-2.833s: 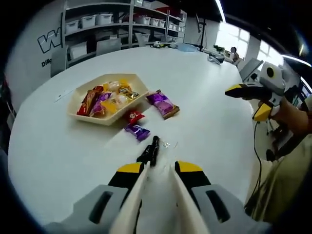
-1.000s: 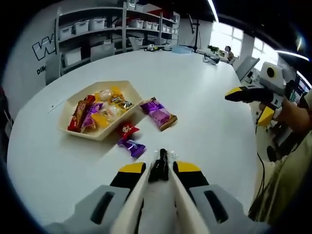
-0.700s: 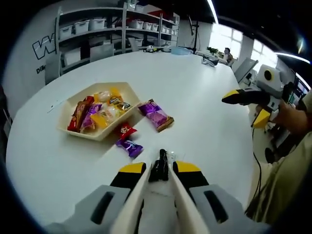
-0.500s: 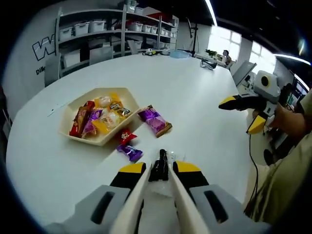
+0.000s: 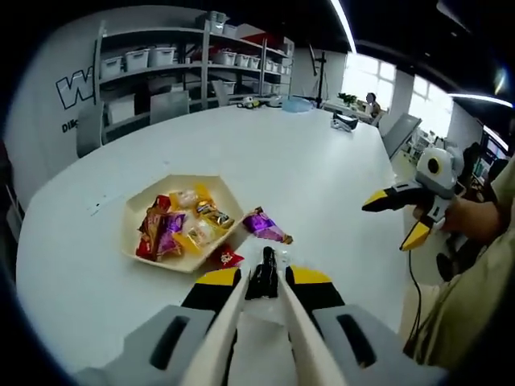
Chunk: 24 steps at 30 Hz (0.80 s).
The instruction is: Place the target food into the container with the food tongs after gripping and lifting it, then release it inside without dropping or visibly crushing the food.
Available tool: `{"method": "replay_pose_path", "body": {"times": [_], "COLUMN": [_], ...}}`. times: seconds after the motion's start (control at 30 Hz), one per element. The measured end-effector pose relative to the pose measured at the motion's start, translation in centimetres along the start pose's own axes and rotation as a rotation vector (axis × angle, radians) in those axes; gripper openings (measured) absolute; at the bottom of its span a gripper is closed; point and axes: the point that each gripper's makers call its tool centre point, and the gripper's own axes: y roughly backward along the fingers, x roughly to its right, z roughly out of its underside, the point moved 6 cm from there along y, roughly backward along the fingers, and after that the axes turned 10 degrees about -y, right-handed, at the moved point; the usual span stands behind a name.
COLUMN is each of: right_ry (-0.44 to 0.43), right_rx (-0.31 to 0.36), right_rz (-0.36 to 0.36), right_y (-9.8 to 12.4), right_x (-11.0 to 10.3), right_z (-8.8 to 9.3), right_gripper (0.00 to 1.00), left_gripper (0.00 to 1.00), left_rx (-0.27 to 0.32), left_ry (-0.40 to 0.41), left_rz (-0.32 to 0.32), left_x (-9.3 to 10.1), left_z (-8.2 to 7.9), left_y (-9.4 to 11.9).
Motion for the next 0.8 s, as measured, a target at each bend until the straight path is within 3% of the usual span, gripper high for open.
{"method": "replay_pose_path", "body": {"times": [0.4,0.8], "right_ry": [0.0,-0.001], "right_rx": [0.004,0.009], "right_rz": [0.003,0.012], "right_y": [0.2,0.6], "right_x": [0.1,0.4], "right_z": [0.0,-0.1], "right_gripper": [0.53,0.53], "left_gripper": [0.2,0.2], "left_rx": [0.033,0.032], "left_ry": [0.0,-0.009], "left_rz": [-0.059,-0.096], "left_x": [-3.9,-6.2], "left_z": [-3.0,-4.9], "left_y": [0.1,-0.6]}}
